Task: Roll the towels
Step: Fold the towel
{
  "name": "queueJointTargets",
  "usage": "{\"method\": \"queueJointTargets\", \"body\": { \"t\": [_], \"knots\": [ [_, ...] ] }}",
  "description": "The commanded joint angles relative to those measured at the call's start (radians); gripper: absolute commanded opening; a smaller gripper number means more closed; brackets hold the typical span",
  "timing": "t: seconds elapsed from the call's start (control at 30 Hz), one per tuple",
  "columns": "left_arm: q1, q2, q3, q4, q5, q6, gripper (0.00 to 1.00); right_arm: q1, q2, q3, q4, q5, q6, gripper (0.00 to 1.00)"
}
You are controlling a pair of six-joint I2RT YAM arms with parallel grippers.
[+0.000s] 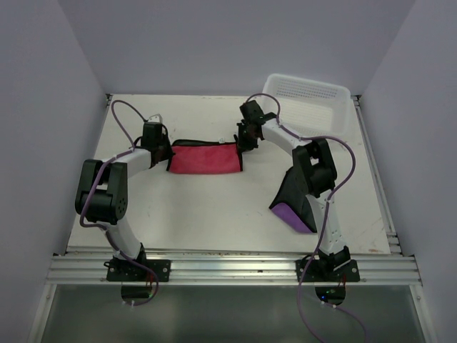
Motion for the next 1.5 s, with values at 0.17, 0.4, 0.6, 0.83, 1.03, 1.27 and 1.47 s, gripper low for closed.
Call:
{"method": "queueJointTargets", "body": {
  "t": [0.17,0.4,0.6,0.83,1.03,1.27,1.47],
  "knots": [
    [0.003,-0.041,0.009,0.009,-0.006,-0.010,0.00,0.002,-0.049,-0.007,0.020,-0.008,0.003,0.00],
    [0.003,-0.064,0.012,-0.003,-0.015,-0.010,0.00,0.002,-0.106,-0.011,0.016,0.032,-0.012,0.00],
    [0.003,-0.067,0.016,-0.003,-0.027,-0.008,0.00,0.002,-0.134,-0.019,0.016,0.050,-0.018,0.00],
    [0.003,-0.054,0.019,-0.003,-0.023,-0.008,0.00,0.002,-0.133,-0.010,0.009,0.037,-0.021,0.00],
    [0.003,-0.056,0.027,-0.001,-0.021,-0.007,0.00,0.002,-0.146,-0.056,0.041,0.056,-0.006,0.00],
    [0.003,-0.070,0.036,0.011,-0.035,-0.002,0.00,-0.003,-0.192,-0.092,0.067,0.093,-0.017,0.00],
    [0.003,-0.042,0.065,0.006,-0.035,0.007,0.00,-0.009,-0.197,-0.105,0.078,0.107,-0.014,0.00]
  ]
}}
